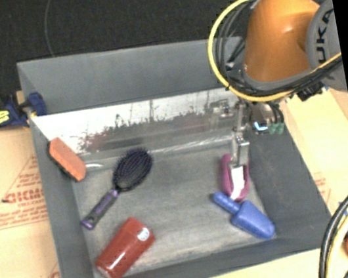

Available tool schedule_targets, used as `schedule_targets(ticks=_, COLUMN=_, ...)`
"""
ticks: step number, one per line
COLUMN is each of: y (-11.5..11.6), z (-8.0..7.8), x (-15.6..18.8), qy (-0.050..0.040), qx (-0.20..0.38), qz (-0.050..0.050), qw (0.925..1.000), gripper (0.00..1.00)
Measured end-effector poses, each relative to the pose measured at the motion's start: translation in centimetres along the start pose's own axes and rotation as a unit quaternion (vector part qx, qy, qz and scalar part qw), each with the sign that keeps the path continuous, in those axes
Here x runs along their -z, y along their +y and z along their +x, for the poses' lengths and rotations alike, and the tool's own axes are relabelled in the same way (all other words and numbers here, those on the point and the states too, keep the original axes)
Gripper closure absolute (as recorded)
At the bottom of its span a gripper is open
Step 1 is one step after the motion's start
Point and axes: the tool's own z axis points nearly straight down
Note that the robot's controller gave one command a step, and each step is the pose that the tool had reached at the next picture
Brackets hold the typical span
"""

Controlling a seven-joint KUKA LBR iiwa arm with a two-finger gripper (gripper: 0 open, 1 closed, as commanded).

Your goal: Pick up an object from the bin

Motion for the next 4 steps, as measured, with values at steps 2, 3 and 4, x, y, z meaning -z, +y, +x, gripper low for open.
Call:
schedule_targets(ticks=2, y=-3.2, z=3.9, x=-10.9, qy=-0.0055, qx=-0.246, qz=-0.001, qw=0.9693, gripper=0.0)
schedule_targets(ticks=3, y=-6.8, z=3.8, x=-8.3, qy=-0.0072, qx=-0.108, qz=0.001, qw=0.9941, gripper=0.0)
schedule_targets(ticks=4, y=-3.8, z=9.6, x=-13.5, qy=-0.0009, qx=-0.263, qz=0.0, qw=0.9648, gripper=0.0)
